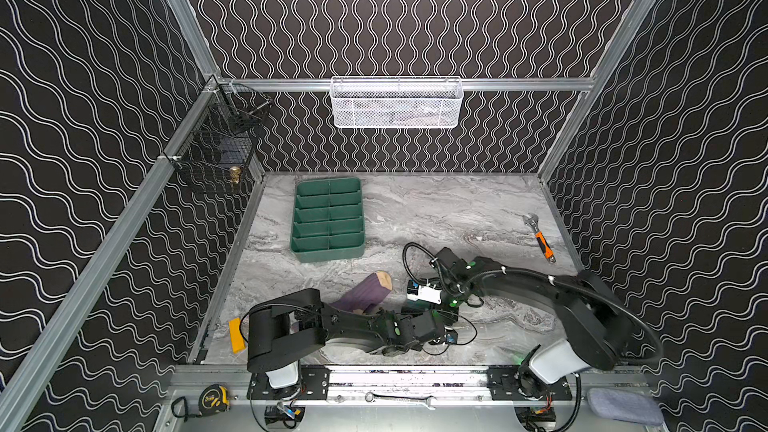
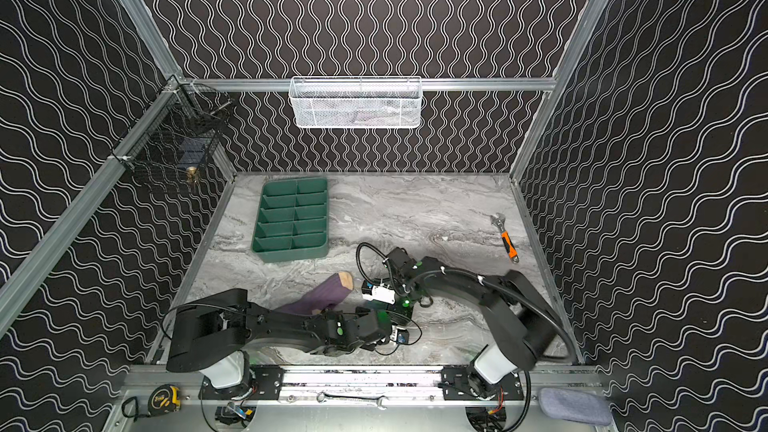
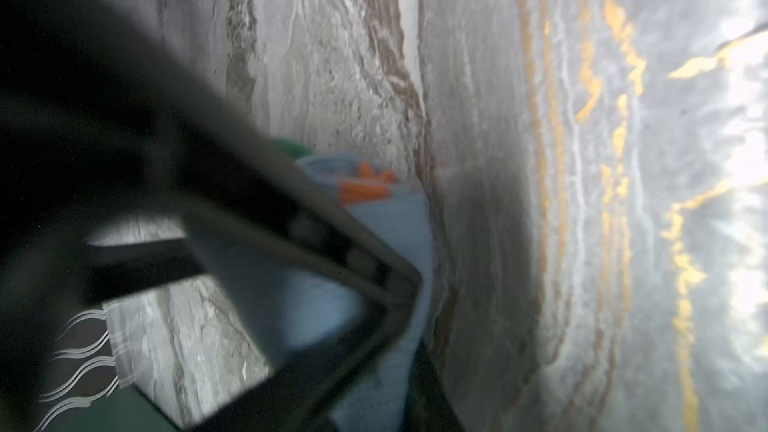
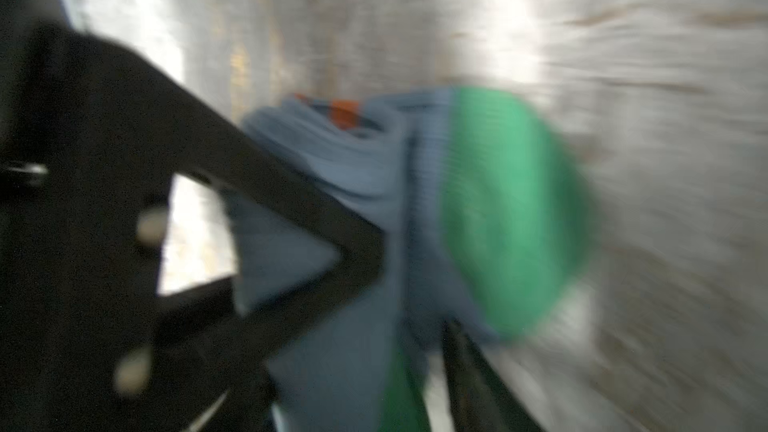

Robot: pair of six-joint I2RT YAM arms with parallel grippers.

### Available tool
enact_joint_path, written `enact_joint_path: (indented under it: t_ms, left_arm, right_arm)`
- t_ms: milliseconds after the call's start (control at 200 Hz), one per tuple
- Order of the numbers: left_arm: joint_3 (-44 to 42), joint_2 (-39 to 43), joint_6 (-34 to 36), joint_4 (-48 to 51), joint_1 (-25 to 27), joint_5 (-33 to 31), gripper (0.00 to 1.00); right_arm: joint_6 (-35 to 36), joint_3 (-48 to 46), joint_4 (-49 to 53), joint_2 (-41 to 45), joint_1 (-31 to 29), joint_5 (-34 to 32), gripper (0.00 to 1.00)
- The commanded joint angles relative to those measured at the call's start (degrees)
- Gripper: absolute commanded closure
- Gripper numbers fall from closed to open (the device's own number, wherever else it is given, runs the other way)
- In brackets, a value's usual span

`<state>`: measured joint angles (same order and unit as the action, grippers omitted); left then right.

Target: Roll the socks

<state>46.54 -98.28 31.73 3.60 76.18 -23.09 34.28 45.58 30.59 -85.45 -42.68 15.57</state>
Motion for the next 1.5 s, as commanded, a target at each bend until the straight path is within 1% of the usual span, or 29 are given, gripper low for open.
enact_joint_path:
  t_ms: [0,60,85,140,175,235,275,325,410,510,561,616,716,796,846,921,971,1011,1051,1121,1171,1301,1411,1456,1496]
  left_arm:
    - [1.0,-1.7,-3.8,12.5,-1.6,15.0,1.0]
    - [3.1,-2.6,-4.6,16.0,-3.0,17.2,1.0]
    - [4.2,-3.2,-4.8,18.2,-3.9,19.5,1.0]
    - [6.7,-4.3,-5.4,21.6,-6.0,23.3,1.0]
    - [8.0,-4.8,-5.5,23.6,-7.3,26.1,1.0]
    - [10.2,-6.0,-5.7,26.6,-10.0,30.4,1.0]
    - [11.6,-6.7,-5.8,28.5,-11.8,32.9,1.0]
    - [14.0,-8.5,-5.5,32.1,-14.4,37.9,1.0]
    - [18.8,-13.1,-4.8,39.0,-18.7,44.8,1.0]
    - [23.6,-19.1,-5.2,44.3,-22.9,48.4,1.0]
    - [25.3,-21.2,-6.3,44.8,-24.9,49.9,1.0]
    - [26.6,-22.9,-6.2,45.7,-26.4,51.6,1.0]
    - [28.3,-24.7,-5.9,46.6,-28.1,51.0,1.0]
    - [29.8,-26.2,-6.0,47.2,-29.1,50.0,1.0]
    - [30.4,-26.9,-5.8,47.1,-29.5,49.9,1.0]
    - [30.8,-27.9,-5.8,46.5,-29.7,49.3,1.0]
    - [31.3,-28.7,-5.8,46.6,-29.8,48.6,1.0]
    - [31.6,-29.2,-5.8,46.7,-29.8,48.2,1.0]
    - [31.7,-29.6,-5.7,46.7,-29.9,48.2,1.0]
    - [31.9,-29.9,-5.7,46.3,-29.9,48.3,1.0]
    - [32.2,-30.1,-5.8,46.2,-30.0,48.4,1.0]
    - [32.7,-30.3,-5.7,46.1,-30.0,48.7,1.0]
    - [32.8,-30.2,-5.8,45.9,-30.0,48.7,1.0]
    - [32.8,-30.1,-5.9,45.7,-30.0,48.8,1.0]
    - [32.7,-29.9,-6.0,45.4,-30.0,48.5,1.0]
  right_arm:
    - [-4.2,-4.3,-15.8,10.4,0.9,-15.2,0.31]
    - [-7.0,-7.1,-22.9,17.5,2.4,-22.3,0.28]
    - [-8.4,-8.1,-25.3,20.4,3.2,-25.9,0.26]
    - [-10.4,-9.6,-30.4,26.1,4.7,-34.0,0.25]
    - [-11.3,-10.0,-32.7,29.4,5.4,-39.2,0.22]
    - [-10.9,-10.3,-35.8,34.7,6.1,-46.8,0.22]
    - [-9.8,-10.3,-37.0,38.1,6.2,-49.6,0.23]
    - [-7.8,-10.5,-37.3,42.2,6.2,-49.5,0.24]
    - [-3.6,-11.7,-35.7,48.3,5.8,-44.0,0.28]
    - [0.4,-13.1,-29.3,53.1,3.5,-38.8,0.3]
    - [2.4,-14.0,-25.6,54.7,1.2,-38.3,0.31]
    - [4.0,-14.7,-21.2,56.0,-2.8,-38.7,0.31]
    - [6.3,-16.5,-14.4,57.0,-10.9,-40.4,0.32]
    - [7.6,-18.1,-10.1,55.4,-17.2,-40.1,0.32]
    - [9.3,-19.8,-9.4,53.3,-20.9,-40.1,0.32]
    - [12.7,-22.9,-11.3,48.4,-26.2,-41.8,0.3]
    - [15.7,-24.9,-15.6,43.5,-28.4,-44.7,0.28]
    - [18.1,-25.9,-20.1,39.7,-29.0,-46.6,0.25]
    - [18.9,-26.0,-23.7,35.7,-29.1,-47.6,0.24]
    - [21.3,-26.6,-31.2,29.6,-28.8,-48.0,0.23]
    - [22.5,-27.1,-34.7,26.1,-28.8,-47.4,0.22]
    - [21.7,-27.4,-41.2,18.8,-28.4,-44.8,0.22]
    - [20.4,-27.1,-41.7,13.3,-28.1,-43.4,0.28]
    - [19.1,-26.5,-40.2,11.8,-28.1,-42.9,0.32]
    - [18.1,-26.2,-38.9,11.2,-28.1,-42.5,0.38]
